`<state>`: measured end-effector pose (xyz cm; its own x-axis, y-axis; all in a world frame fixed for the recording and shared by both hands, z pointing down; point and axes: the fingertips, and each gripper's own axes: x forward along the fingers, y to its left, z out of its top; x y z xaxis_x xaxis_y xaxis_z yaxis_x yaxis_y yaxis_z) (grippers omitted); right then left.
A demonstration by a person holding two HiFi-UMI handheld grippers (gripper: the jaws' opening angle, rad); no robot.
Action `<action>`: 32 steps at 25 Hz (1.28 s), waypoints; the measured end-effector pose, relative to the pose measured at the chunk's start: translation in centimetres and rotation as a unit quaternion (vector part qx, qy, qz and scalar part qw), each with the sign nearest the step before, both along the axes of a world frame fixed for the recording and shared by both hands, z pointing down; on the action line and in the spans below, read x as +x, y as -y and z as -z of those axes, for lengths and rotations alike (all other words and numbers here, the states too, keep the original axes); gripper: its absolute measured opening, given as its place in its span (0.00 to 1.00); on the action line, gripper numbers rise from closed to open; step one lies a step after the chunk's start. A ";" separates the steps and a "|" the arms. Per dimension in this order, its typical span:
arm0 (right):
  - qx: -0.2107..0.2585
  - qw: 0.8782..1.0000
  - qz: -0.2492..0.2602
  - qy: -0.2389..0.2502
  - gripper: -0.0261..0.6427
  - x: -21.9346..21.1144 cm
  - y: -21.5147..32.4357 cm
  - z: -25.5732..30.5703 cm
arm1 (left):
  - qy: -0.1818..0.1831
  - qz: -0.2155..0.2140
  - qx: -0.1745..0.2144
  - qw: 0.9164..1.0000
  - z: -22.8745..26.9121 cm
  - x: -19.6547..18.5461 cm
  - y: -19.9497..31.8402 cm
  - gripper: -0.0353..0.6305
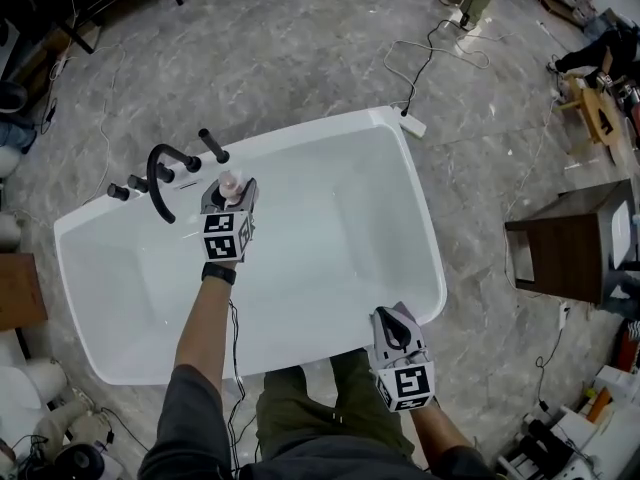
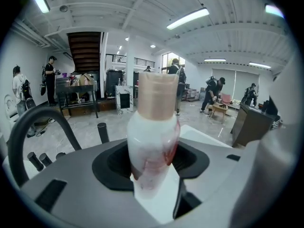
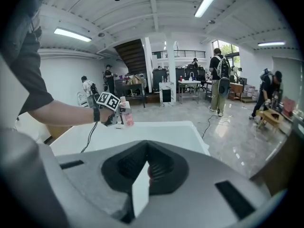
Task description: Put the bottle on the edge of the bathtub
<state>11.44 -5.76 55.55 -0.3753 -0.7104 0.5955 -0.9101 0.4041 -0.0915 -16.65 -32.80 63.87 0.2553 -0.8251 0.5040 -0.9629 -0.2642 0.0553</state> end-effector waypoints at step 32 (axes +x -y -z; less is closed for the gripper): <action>0.035 0.999 0.035 0.002 0.04 1.3 8.4 -5.6 | 0.016 0.051 0.008 0.999 -8.8 -1.1 13.1 0.39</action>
<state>12.78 -14.19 61.19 -0.4278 -0.7220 0.5438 -0.8788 0.4730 -0.0634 -17.71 -45.86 72.69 0.1531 -0.8537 0.4978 -0.9861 -0.1651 0.0201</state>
